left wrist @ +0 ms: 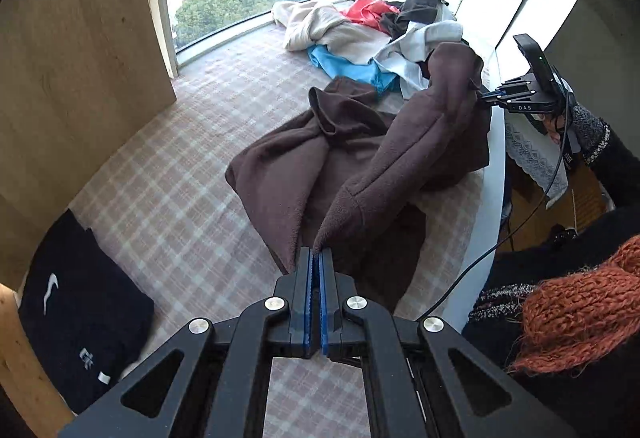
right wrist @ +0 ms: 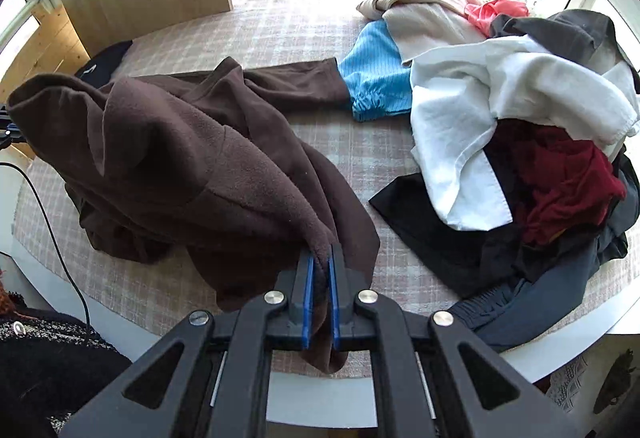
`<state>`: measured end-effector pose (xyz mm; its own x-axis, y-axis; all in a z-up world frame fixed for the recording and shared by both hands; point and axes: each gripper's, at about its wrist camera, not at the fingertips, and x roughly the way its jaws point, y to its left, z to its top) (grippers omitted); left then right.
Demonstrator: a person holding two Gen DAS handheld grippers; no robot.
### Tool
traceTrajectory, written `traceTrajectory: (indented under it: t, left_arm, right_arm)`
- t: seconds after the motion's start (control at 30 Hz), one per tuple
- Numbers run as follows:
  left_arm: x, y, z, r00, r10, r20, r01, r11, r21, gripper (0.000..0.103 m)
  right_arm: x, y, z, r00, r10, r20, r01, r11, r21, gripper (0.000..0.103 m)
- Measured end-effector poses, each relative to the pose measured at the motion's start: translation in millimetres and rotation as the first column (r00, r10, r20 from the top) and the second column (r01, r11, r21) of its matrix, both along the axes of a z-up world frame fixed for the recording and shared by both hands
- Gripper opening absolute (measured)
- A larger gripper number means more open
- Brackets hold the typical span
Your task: Fold clothes
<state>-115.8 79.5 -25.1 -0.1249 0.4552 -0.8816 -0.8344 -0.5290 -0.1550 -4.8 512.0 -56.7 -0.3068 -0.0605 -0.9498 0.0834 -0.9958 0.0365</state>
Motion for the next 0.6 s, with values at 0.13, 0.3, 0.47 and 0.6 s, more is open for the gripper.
traceTrajectory:
  t: [0.13, 0.3, 0.47, 0.6]
  left_arm:
    - [22, 1, -51, 0.999, -0.030, 0.032, 0.033, 0.996, -0.080, 0.003]
    - [41, 8, -62, 0.994, -0.106, 0.007, 0.106, 0.987, -0.124, 0.029]
    - [42, 41, -34, 0.964, -0.257, -0.063, 0.248, 0.961, -0.118, 0.052]
    - [34, 77, -60, 0.932, -0.363, 0.011, 0.360, 0.917, -0.175, 0.052]
  right_arm:
    - [3, -7, -35, 0.997, 0.018, 0.070, -0.018, 1.000, 0.000, 0.007]
    - [4, -2, -35, 0.997, 0.007, 0.071, -0.005, 1.000, -0.027, 0.007]
    - [4, -4, -32, 0.998, 0.019, 0.067, -0.018, 1.000, -0.025, 0.007]
    - [9, 0, -25, 0.999, 0.025, 0.046, -0.023, 0.999, -0.042, 0.007]
